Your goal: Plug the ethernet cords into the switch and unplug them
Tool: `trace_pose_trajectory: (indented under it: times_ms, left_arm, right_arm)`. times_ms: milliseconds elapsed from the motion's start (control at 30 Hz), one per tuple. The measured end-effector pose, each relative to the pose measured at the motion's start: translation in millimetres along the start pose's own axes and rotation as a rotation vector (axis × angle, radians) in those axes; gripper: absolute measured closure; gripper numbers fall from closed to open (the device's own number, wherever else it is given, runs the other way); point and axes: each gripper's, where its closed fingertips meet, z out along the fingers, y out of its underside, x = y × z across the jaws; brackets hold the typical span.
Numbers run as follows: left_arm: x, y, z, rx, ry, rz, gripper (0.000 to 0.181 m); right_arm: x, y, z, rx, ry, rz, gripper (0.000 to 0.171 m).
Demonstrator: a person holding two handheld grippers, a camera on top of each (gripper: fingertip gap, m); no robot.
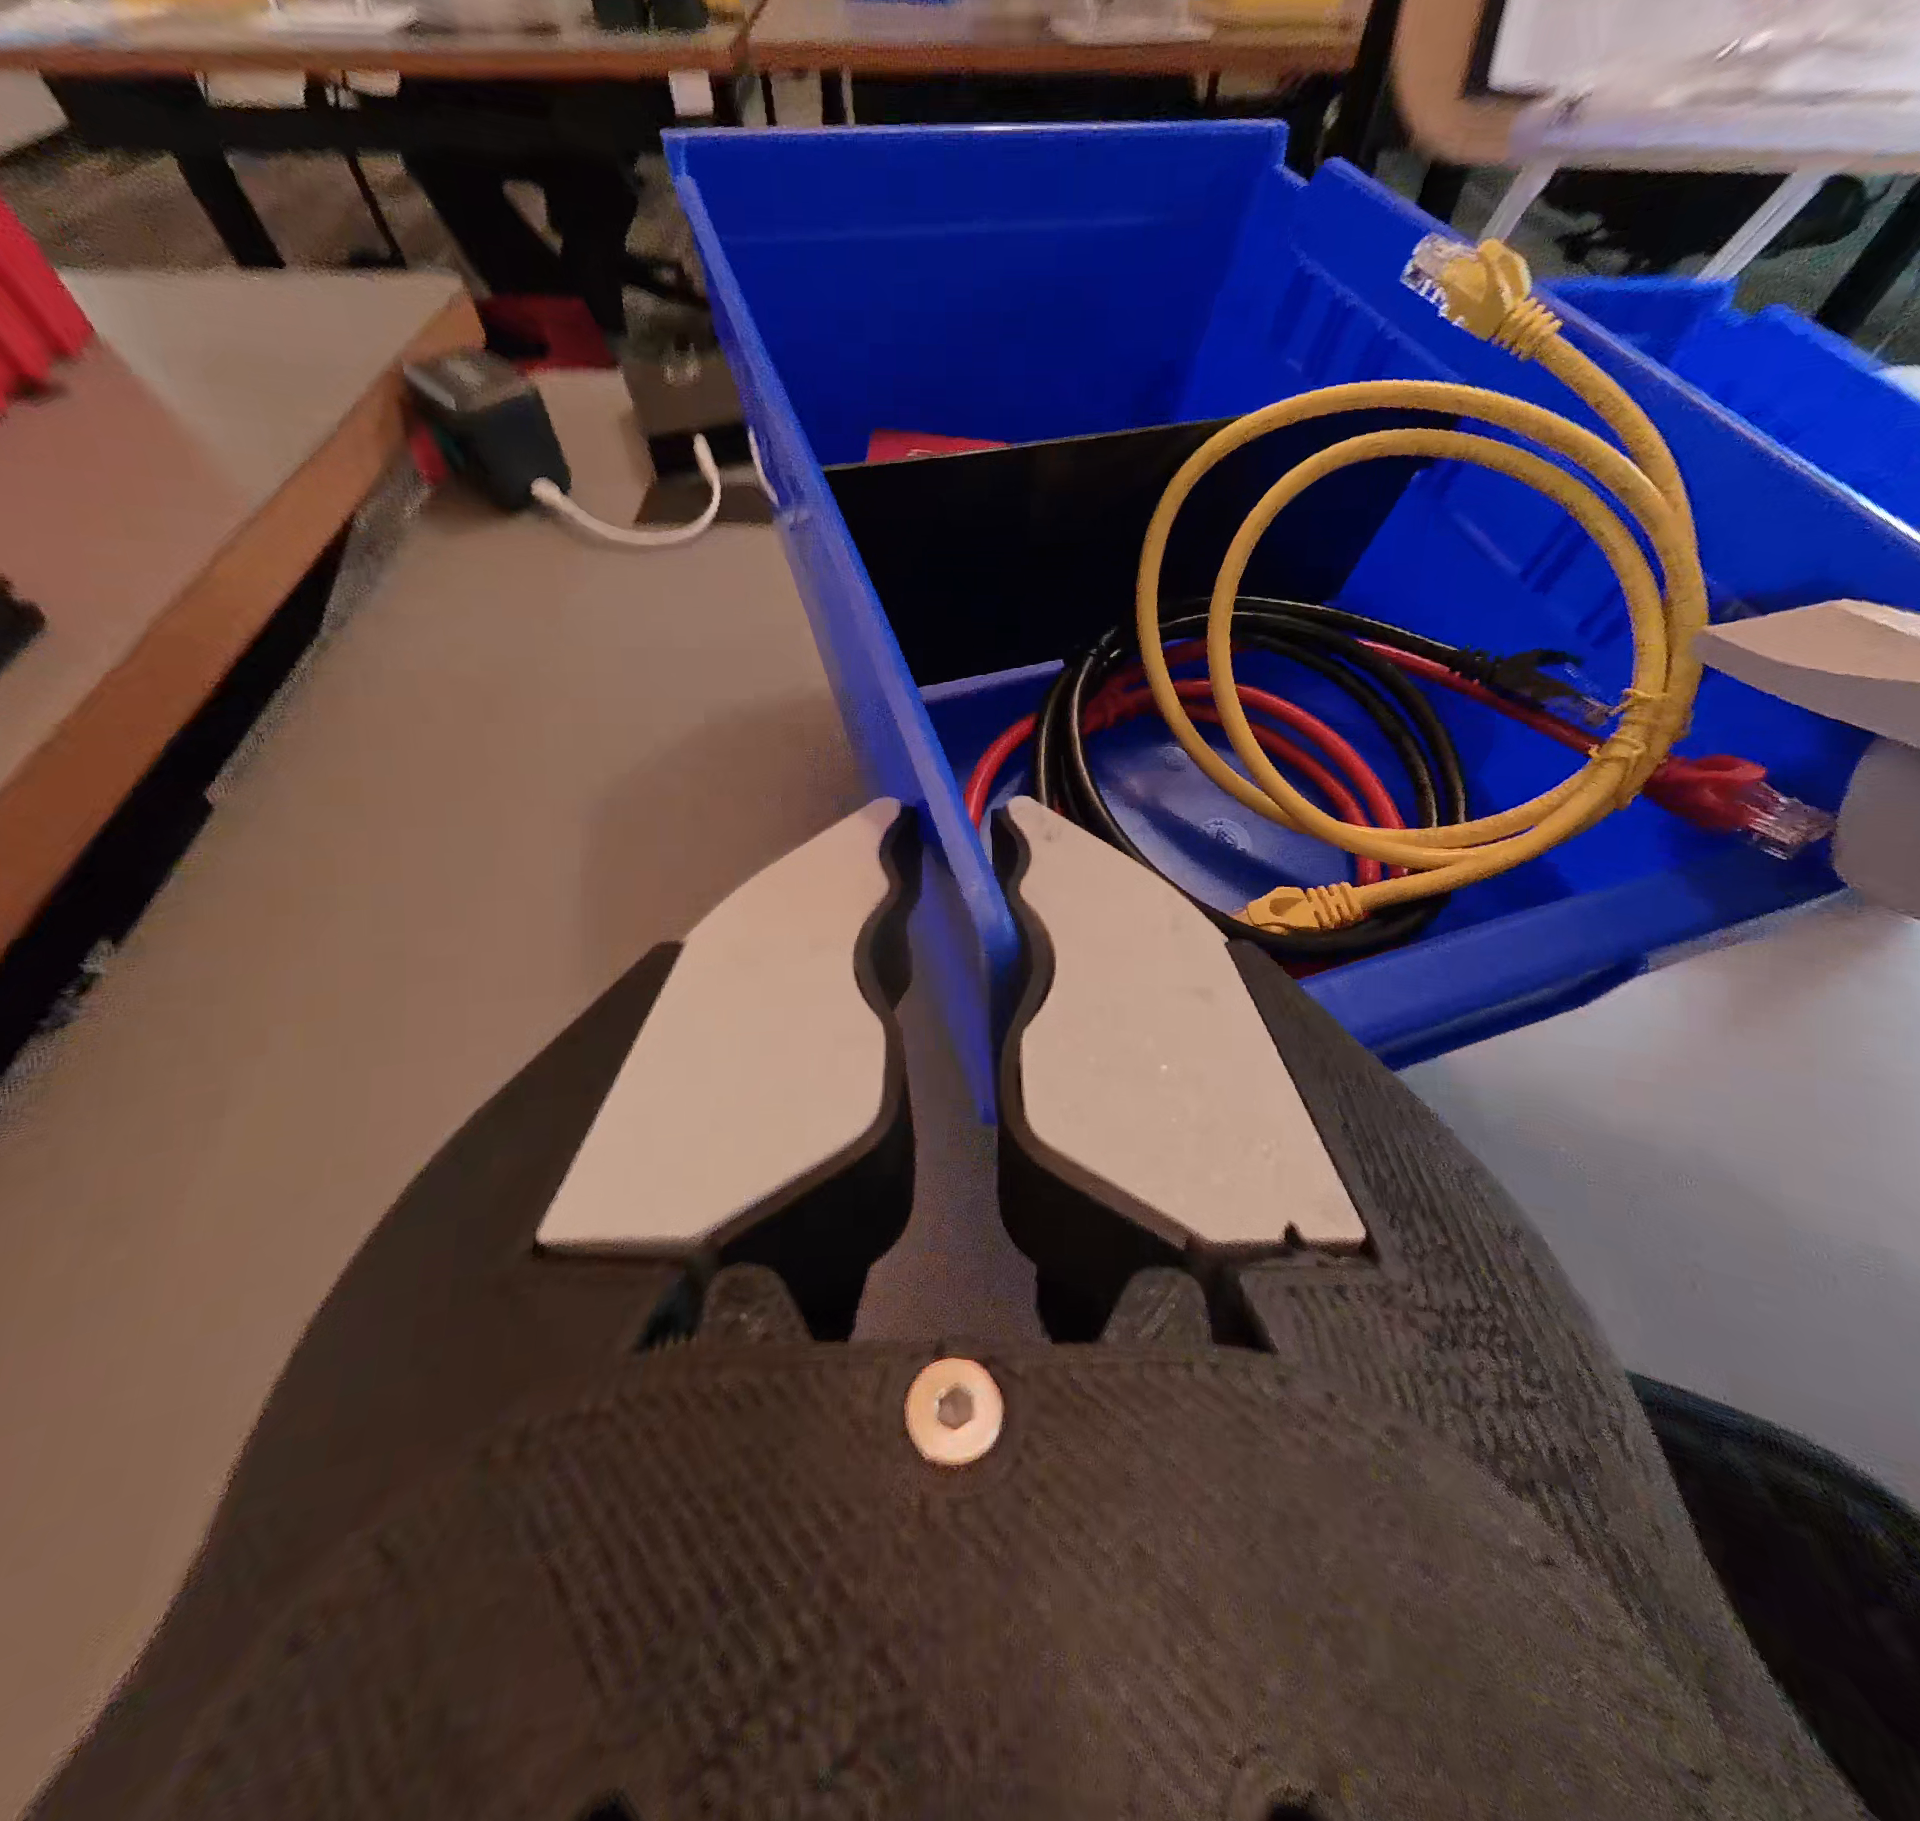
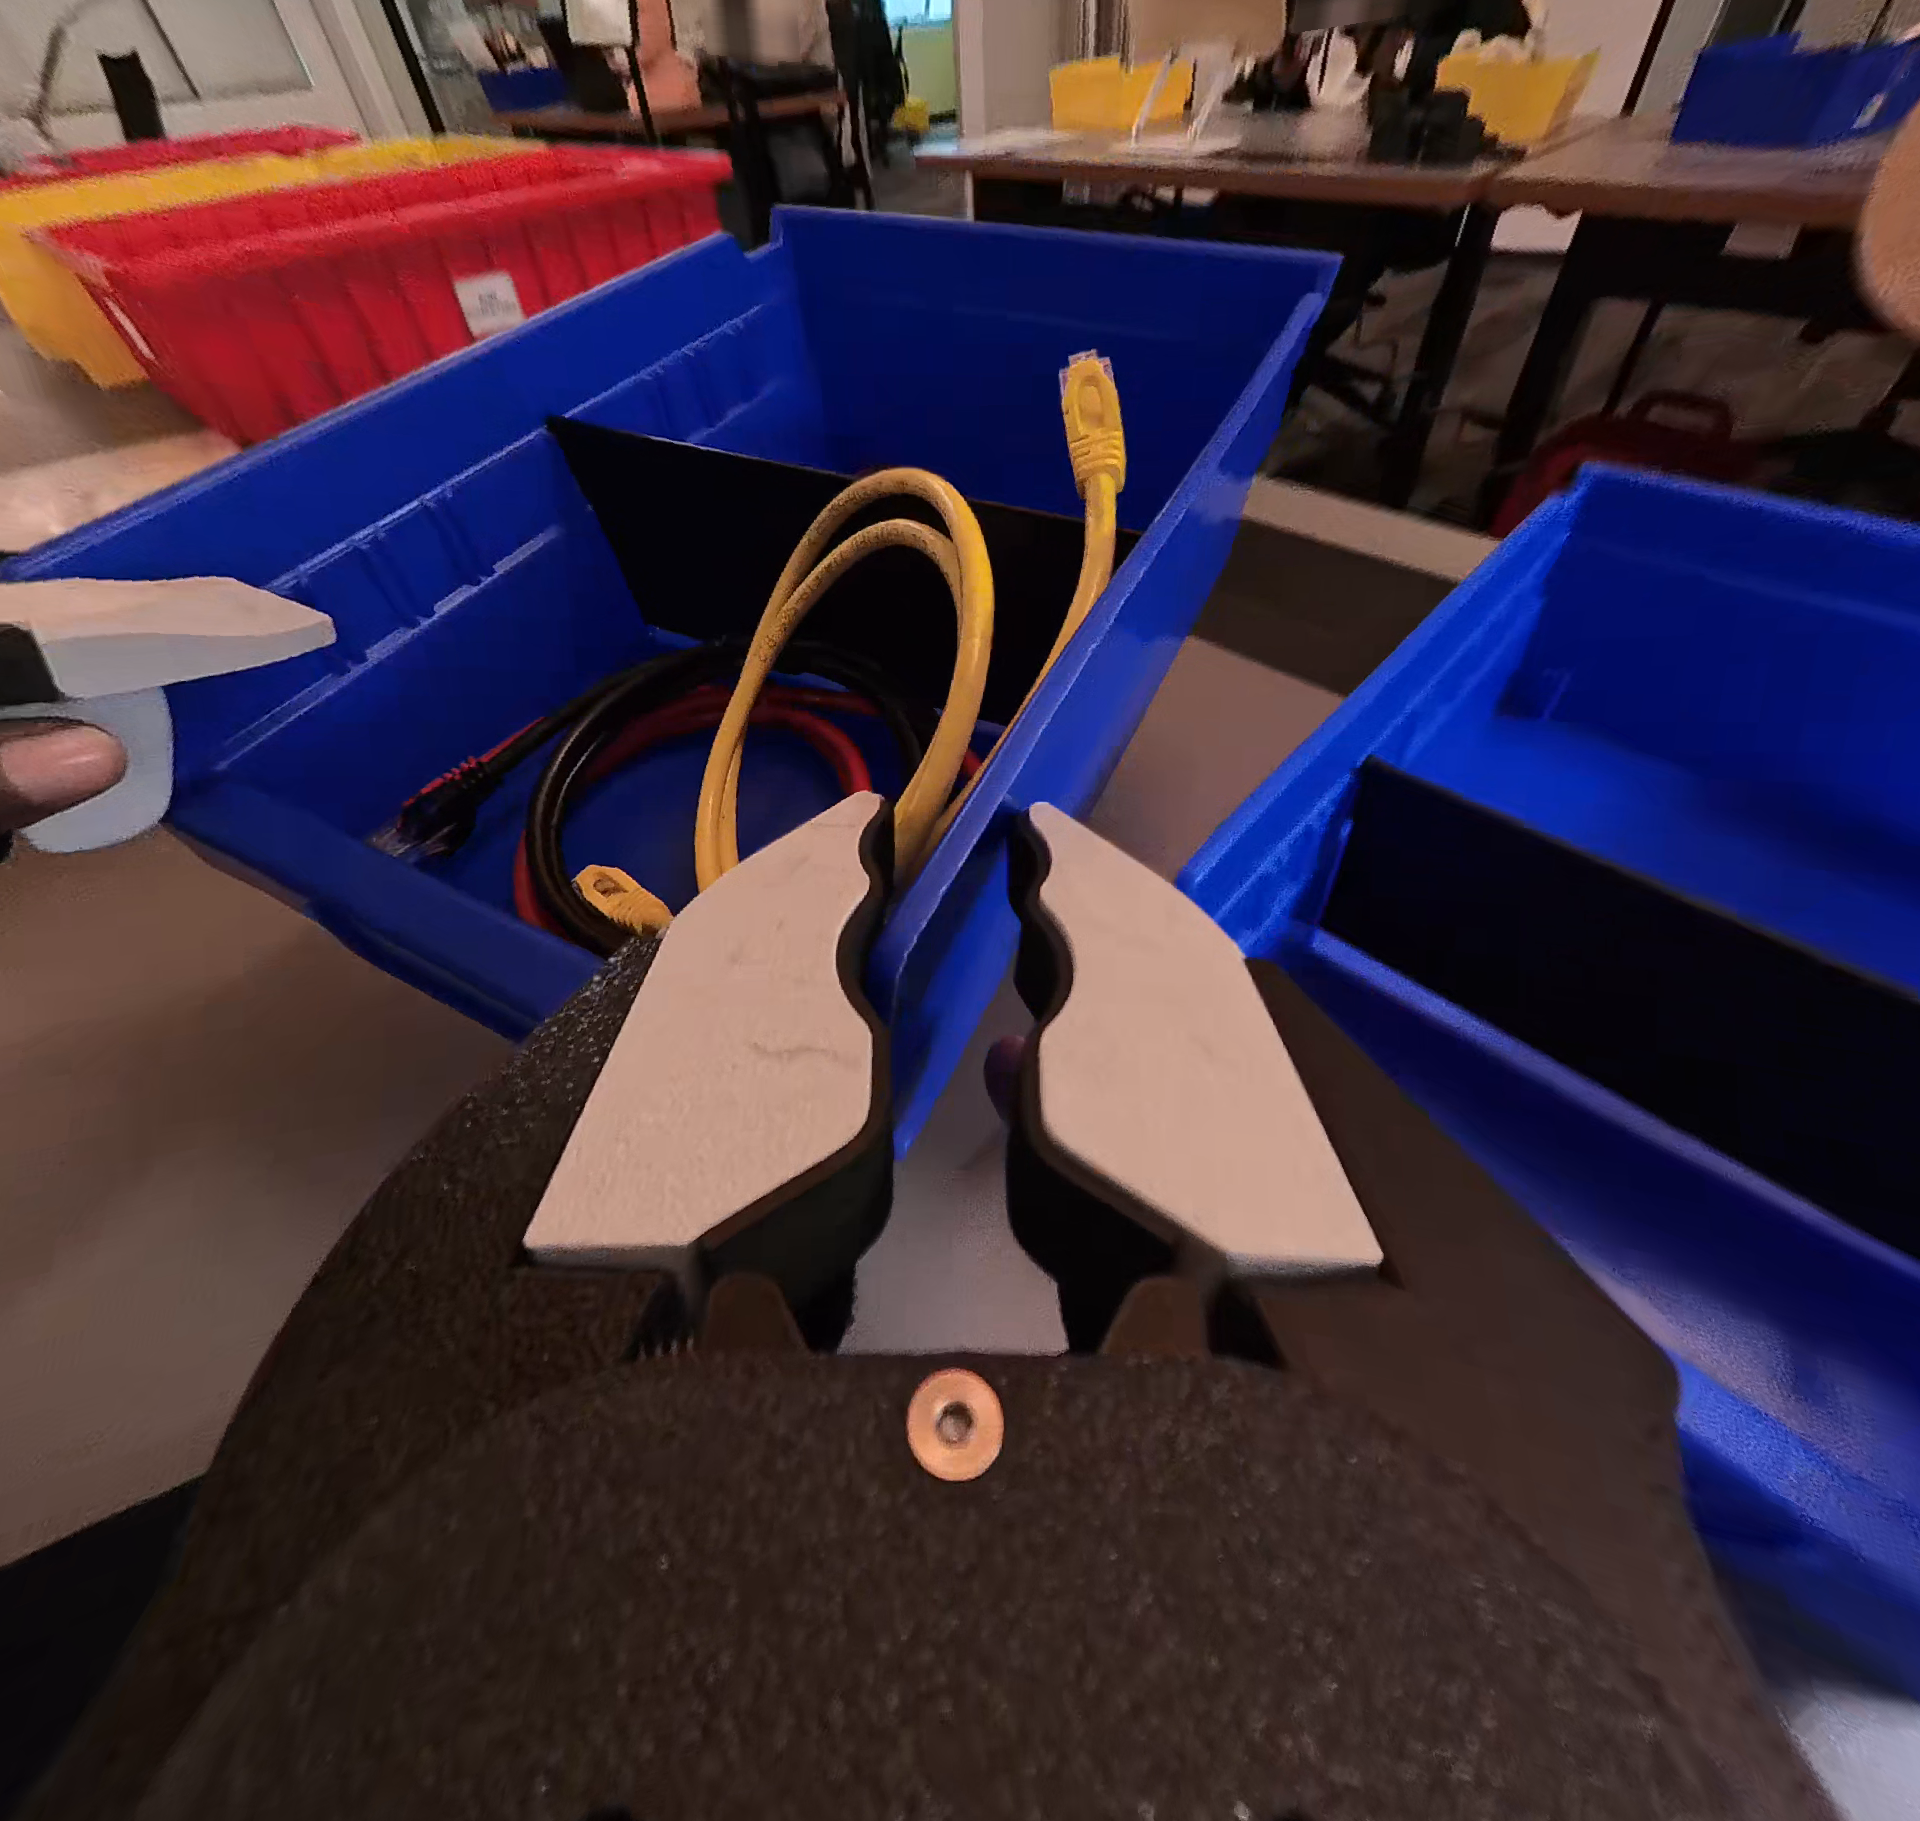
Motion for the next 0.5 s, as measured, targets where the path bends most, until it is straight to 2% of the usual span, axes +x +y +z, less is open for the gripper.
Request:
trace_pose_trajectory:
  times_ms: [200,267,367,500]
  left_arm:
    - [-7,56,39,-0.092,0.005,-0.034,0.170]
    - [-1,57,44,-0.080,0.035,-0.050,0.169]
    - [11,55,47,-0.068,0.127,-0.079,0.153]
    - [13,36,34,-0.012,0.152,-0.018,0.140]
  right_arm:
    - [9,56,22,-0.100,0.016,-0.009,0.148]
    - [14,55,22,-0.089,0.025,-0.011,0.149]
    - [18,55,20,-0.096,-0.001,-0.012,0.146]
    - [16,46,-7,-0.142,-0.123,-0.060,0.137]
